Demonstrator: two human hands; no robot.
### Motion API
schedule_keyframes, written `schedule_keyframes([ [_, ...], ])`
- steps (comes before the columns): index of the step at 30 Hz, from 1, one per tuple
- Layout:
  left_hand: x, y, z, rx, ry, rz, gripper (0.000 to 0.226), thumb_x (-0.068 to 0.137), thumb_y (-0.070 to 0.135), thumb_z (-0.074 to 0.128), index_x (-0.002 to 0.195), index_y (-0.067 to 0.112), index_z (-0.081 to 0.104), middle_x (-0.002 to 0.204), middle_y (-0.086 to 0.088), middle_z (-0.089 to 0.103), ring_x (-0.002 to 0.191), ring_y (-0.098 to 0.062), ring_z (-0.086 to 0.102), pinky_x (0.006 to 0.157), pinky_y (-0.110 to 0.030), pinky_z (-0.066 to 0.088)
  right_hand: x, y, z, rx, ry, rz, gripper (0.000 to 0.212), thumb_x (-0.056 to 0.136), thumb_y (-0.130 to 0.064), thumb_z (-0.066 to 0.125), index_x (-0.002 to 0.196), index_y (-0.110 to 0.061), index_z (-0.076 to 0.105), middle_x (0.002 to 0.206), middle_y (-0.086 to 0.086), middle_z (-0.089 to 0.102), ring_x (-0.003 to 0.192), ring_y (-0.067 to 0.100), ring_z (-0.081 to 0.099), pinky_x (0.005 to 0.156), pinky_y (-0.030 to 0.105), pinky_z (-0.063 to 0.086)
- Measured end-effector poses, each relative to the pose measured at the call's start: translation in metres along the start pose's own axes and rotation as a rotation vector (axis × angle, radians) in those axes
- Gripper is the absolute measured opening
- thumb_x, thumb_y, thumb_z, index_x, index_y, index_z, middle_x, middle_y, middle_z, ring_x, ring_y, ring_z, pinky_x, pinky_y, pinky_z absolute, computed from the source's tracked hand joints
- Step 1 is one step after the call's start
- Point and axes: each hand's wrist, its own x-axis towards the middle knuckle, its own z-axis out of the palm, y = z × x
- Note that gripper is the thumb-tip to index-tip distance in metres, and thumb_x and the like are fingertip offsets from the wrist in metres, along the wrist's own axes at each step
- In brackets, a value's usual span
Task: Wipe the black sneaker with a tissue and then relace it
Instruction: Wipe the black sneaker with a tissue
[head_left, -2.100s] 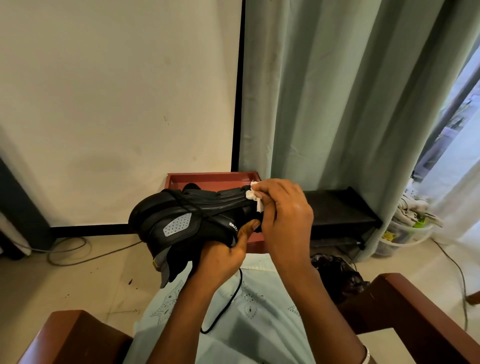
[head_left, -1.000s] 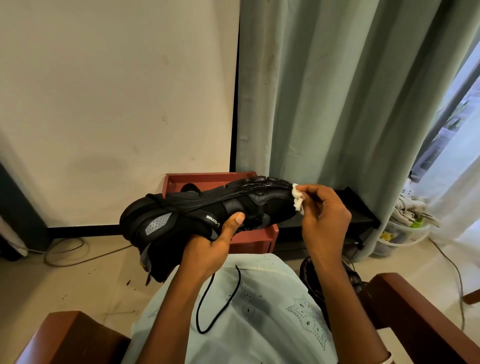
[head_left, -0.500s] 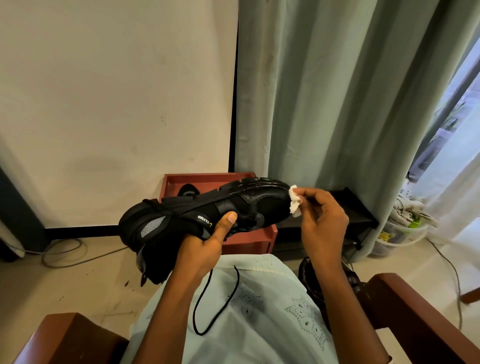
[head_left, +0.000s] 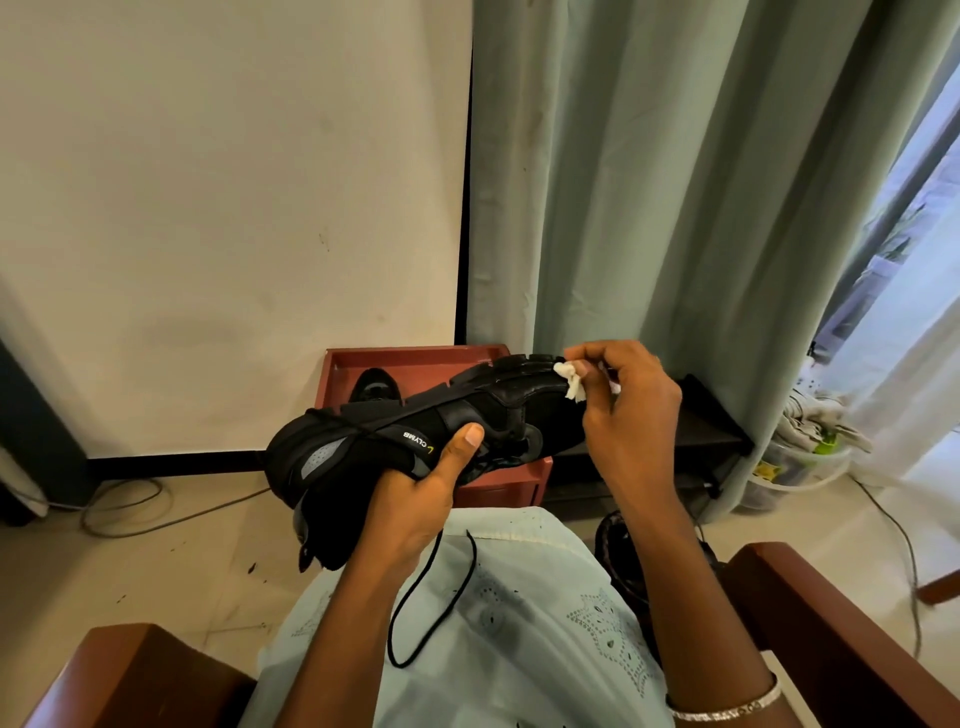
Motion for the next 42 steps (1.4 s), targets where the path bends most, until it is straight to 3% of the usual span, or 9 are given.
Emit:
schedule_keyframes([
  [3,0.004,0.002,-0.004,-0.070,0.054,-0.014,0.020,0.074,0.039,0.074,0.095,0.041,0.072,0.106,0.016,0.073,0.112,-0.003,0.063,0.107,-0.036,0.045,-0.005,0.000,0.001,0.074,0.007,-0.014,0.011,0.094,-0.011,0.065,0.101,-0.014,0.073,0.098,-0.006,0.070,0.093,0.009,0.064,0.083,0.024,0.053],
  [7,0.006,0.003,-0.009,-0.114,0.089,-0.028,0.019,0.084,0.024,0.073,0.098,0.036,0.070,0.109,0.009,0.073,0.112,-0.008,0.064,0.107,-0.037,0.046,-0.028,0.002,0.003,0.193,0.104,0.161,0.015,0.094,-0.013,0.066,0.107,-0.018,0.072,0.101,-0.008,0.069,0.095,0.004,0.065,0.084,0.015,0.052],
  [15,0.008,0.003,-0.009,-0.150,0.077,-0.073,0.021,0.081,0.027,0.073,0.101,0.033,0.071,0.112,0.006,0.073,0.113,-0.012,0.064,0.108,-0.041,0.046,-0.032,0.000,0.010,0.227,0.152,0.294,0.014,0.094,-0.014,0.066,0.107,-0.018,0.071,0.100,-0.007,0.071,0.094,0.006,0.067,0.082,0.020,0.055],
  [22,0.005,0.001,-0.004,-0.088,0.036,-0.047,0.023,0.081,0.033,0.073,0.103,0.036,0.070,0.113,0.011,0.071,0.114,-0.006,0.062,0.107,-0.037,0.045,-0.014,-0.009,0.012,0.013,0.108,0.043,0.010,0.094,-0.011,0.065,0.099,-0.012,0.073,0.094,-0.003,0.068,0.087,0.007,0.061,0.079,0.010,0.046],
  [25,0.003,0.000,-0.003,-0.064,0.034,-0.043,0.029,0.074,0.041,0.073,0.102,0.038,0.070,0.114,0.013,0.071,0.115,-0.005,0.061,0.108,-0.037,0.045,-0.014,-0.012,0.015,-0.078,0.031,-0.041,0.012,0.095,-0.015,0.063,0.098,-0.012,0.074,0.095,-0.002,0.070,0.090,0.014,0.061,0.080,0.014,0.045],
  [28,0.001,0.000,-0.001,-0.011,0.018,-0.022,0.023,0.072,0.047,0.072,0.095,0.044,0.070,0.112,0.013,0.071,0.114,-0.006,0.062,0.107,-0.038,0.046,-0.028,-0.018,0.021,-0.093,-0.017,-0.126,0.014,0.094,-0.006,0.064,0.101,-0.012,0.074,0.100,-0.002,0.071,0.098,0.015,0.062,0.087,0.007,0.039],
  [33,-0.002,0.002,-0.001,-0.014,0.015,-0.034,0.030,0.072,0.046,0.072,0.100,0.037,0.071,0.110,0.010,0.073,0.113,-0.008,0.063,0.106,-0.040,0.047,-0.057,-0.010,0.027,-0.030,-0.055,-0.321,0.021,0.092,0.002,0.062,0.107,-0.007,0.074,0.110,0.004,0.070,0.110,0.018,0.061,0.099,0.027,0.048],
  [39,-0.007,0.010,0.003,-0.009,-0.043,-0.043,0.014,0.072,0.057,0.070,0.085,0.055,0.073,0.101,0.022,0.073,0.108,0.000,0.064,0.107,-0.035,0.045,-0.038,0.007,0.021,-0.042,0.081,-0.185,0.021,0.092,0.000,0.065,0.111,-0.006,0.072,0.113,0.008,0.068,0.109,0.015,0.062,0.100,0.020,0.046],
  [42,-0.009,0.014,0.004,-0.084,-0.047,-0.015,0.038,0.076,0.066,0.058,0.099,0.041,0.076,0.107,0.013,0.074,0.108,-0.005,0.066,0.106,-0.037,0.046,-0.043,-0.002,0.029,-0.054,0.095,-0.143,0.020,0.096,-0.006,0.061,0.113,-0.005,0.072,0.117,0.007,0.070,0.114,0.017,0.062,0.105,0.025,0.046],
])
